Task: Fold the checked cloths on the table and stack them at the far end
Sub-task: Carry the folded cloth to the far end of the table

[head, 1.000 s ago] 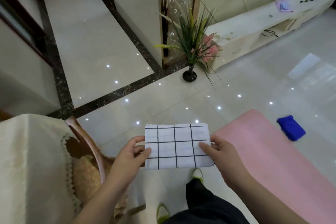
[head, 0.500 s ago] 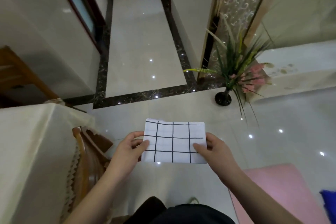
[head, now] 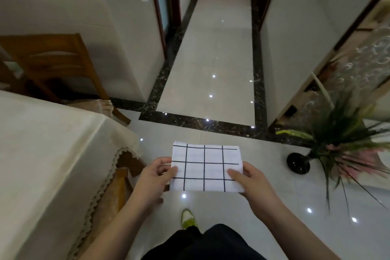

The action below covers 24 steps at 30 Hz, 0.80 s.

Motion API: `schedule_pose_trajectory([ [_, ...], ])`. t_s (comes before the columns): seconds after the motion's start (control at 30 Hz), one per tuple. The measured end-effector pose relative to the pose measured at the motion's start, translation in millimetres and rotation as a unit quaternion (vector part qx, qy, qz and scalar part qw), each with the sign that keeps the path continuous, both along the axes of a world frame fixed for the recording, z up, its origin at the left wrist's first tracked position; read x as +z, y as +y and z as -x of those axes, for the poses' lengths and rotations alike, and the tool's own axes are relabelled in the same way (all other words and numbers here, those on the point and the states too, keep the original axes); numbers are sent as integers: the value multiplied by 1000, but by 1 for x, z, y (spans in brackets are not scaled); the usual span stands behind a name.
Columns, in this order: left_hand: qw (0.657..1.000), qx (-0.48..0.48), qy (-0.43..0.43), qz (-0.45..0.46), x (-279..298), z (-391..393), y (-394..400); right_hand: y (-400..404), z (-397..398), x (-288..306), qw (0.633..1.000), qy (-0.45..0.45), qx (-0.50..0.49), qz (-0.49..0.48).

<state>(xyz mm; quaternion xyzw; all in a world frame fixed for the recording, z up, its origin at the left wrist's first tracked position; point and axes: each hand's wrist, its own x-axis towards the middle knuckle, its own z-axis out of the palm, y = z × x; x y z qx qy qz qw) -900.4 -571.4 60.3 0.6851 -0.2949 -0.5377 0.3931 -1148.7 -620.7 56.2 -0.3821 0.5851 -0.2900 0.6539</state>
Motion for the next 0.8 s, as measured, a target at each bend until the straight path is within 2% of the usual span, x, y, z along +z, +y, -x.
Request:
schedule_pose_trajectory([
  [0.23, 999, 29, -17, 23, 5, -57, -63, -83, -62, 7, 1000, -3, 26, 5],
  [0.5, 992, 127, 4, 19, -7, -91, -119, -171, -114, -3, 997, 10, 70, 6],
  [0.67, 980, 201, 9, 2, -23, -113, -160, -240, -150, -20, 988, 30, 152, 23],
  [0.8, 957, 287, 41, -8, -20, -123, -191, -305, -185, -14, 967, 34, 248, 52],
])
